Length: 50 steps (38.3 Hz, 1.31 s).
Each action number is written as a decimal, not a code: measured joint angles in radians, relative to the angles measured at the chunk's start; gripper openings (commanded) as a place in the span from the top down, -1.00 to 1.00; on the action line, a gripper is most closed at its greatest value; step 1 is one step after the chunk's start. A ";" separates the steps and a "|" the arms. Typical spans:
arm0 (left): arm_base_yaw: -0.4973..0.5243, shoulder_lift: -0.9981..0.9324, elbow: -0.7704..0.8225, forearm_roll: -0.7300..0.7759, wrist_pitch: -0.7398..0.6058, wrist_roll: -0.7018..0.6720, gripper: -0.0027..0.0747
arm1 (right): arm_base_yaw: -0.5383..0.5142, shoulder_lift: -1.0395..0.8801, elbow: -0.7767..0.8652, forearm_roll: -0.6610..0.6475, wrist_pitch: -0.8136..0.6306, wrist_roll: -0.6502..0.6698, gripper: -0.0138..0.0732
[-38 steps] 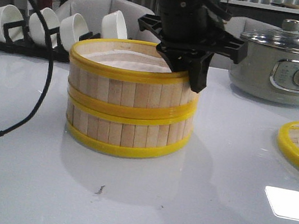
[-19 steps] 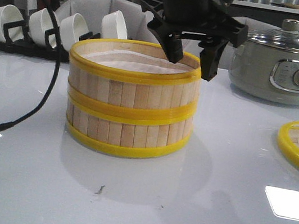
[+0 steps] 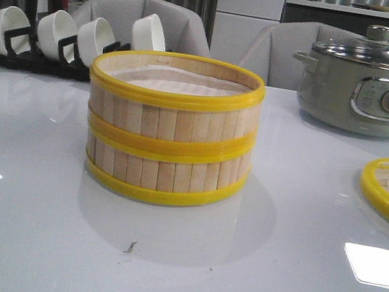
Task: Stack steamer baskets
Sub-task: 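Open the left gripper and raise it away from the stack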
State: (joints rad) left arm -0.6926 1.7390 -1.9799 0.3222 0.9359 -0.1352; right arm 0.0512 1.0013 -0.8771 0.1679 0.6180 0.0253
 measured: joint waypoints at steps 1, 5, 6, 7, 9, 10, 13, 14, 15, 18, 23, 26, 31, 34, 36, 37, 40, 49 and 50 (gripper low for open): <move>0.022 -0.029 0.000 0.004 0.000 -0.007 0.71 | 0.000 0.000 0.000 0.000 0.000 0.000 -0.17; 0.113 -0.123 -0.002 0.003 0.000 -0.026 0.71 | 0.000 0.000 0.000 0.000 0.000 0.000 -0.17; 0.147 -0.148 -0.002 0.001 0.000 -0.028 0.71 | 0.000 0.000 0.000 0.000 0.000 0.000 -0.17; 0.168 -0.172 -0.002 -0.002 0.002 -0.029 0.71 | 0.000 0.000 0.000 0.000 0.000 0.000 -0.17; 0.214 -0.215 0.009 -0.008 0.002 -0.032 0.71 | 0.000 0.000 0.000 0.000 0.000 0.000 -0.17; 0.238 -0.235 0.017 -0.013 0.002 -0.032 0.71 | 0.000 0.000 0.000 0.000 0.000 0.000 -0.17; 0.294 -0.310 0.065 -0.024 0.003 -0.034 0.71 | 0.000 0.000 0.000 0.000 0.000 0.000 -0.17; 0.306 -0.338 0.090 -0.029 0.003 -0.034 0.71 | 0.000 0.000 0.000 0.000 0.000 0.000 -0.17; 0.320 -0.360 0.111 -0.030 0.001 -0.036 0.71 | 0.000 0.000 0.000 0.000 0.000 0.000 -0.17; 0.339 -0.445 0.210 -0.032 -0.009 -0.036 0.71 | 0.000 0.000 0.000 0.000 0.000 0.000 -0.17; 0.347 -0.607 0.424 -0.040 -0.069 -0.059 0.71 | 0.000 0.000 0.000 0.000 0.000 0.000 -0.17; 0.347 -0.701 0.575 -0.042 -0.116 -0.091 0.71 | 0.000 0.000 0.000 0.000 0.000 0.000 -0.17; 0.347 -0.892 0.843 -0.043 -0.226 -0.146 0.71 | 0.000 0.000 0.000 0.000 0.000 0.000 -0.17; 0.347 -0.997 0.982 -0.051 -0.282 -0.161 0.71 | 0.000 0.000 0.000 0.000 0.000 0.000 -0.17; 0.348 -1.060 1.057 -0.057 -0.307 -0.167 0.71 | 0.000 0.000 0.000 0.000 0.000 0.000 -0.17; 0.348 -1.093 1.094 -0.060 -0.318 -0.168 0.71 | 0.000 0.000 0.000 0.000 0.000 0.000 -0.17; 0.348 -1.166 1.180 -0.069 -0.332 -0.173 0.71 | 0.000 0.000 0.000 0.000 0.000 0.000 -0.17; 0.348 -1.264 1.281 -0.078 -0.345 -0.175 0.71 | 0.000 0.000 0.000 0.000 0.000 0.000 -0.17; 0.348 -1.263 1.280 -0.078 -0.346 -0.175 0.71 | 0.000 0.000 0.000 0.000 0.000 0.000 -0.17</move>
State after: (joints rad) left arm -0.3444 0.4758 -0.6997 0.2441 0.5898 -0.3106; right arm 0.0512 1.0013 -0.8771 0.1679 0.6180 0.0253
